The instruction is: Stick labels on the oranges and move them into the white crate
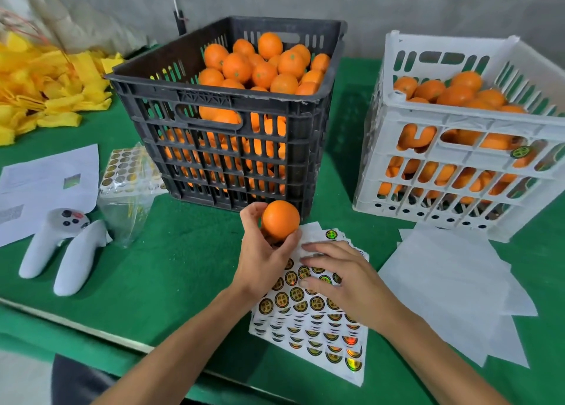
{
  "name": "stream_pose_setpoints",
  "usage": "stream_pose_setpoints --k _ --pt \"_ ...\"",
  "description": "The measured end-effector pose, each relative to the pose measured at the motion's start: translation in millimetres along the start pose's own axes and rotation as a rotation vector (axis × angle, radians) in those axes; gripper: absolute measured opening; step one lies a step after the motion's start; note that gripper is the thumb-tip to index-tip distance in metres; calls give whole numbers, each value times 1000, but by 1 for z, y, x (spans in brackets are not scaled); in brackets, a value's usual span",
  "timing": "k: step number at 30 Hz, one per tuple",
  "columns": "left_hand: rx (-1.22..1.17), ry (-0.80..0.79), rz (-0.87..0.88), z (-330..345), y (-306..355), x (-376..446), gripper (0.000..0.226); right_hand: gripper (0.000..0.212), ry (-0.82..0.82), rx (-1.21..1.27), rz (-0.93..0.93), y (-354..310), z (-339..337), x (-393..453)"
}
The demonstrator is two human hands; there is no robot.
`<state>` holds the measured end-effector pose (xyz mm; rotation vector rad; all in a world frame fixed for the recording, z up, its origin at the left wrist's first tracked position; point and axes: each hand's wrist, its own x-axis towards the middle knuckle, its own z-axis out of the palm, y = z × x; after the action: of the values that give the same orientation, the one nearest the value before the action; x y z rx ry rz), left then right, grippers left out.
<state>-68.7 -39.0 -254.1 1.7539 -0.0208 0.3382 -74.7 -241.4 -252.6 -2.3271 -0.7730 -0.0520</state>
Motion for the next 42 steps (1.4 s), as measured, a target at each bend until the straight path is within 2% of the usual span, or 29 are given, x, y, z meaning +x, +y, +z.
stream_pose_setpoints --k 11,15,18,24,27,30,35,38,42 --pt "83 -33 -27 1 -6 3 62 17 136 38 -134 -5 3 -6" --pt "103 -67 -23 1 -7 4 65 21 227 468 84 -20 -11 6" --pt "113 -82 -12 2 -8 3 66 26 266 555 198 -27 -18 30" --pt "61 -124 -11 3 -9 1 66 29 289 401 249 -18 7 48" --pt "42 -115 -13 1 -8 4 64 44 292 229 240 -14 18 52" --pt "25 -117 -37 0 -10 5 64 57 282 192 286 -17 20 54" --pt "-29 -135 -32 0 -6 6 66 55 314 9 96 -28 20 46" --pt "-43 -110 -1 -1 1 6 67 61 340 20 81 -37 16 44" --pt "31 -94 153 2 35 11 72 70 532 60 15 -54 -7 40"
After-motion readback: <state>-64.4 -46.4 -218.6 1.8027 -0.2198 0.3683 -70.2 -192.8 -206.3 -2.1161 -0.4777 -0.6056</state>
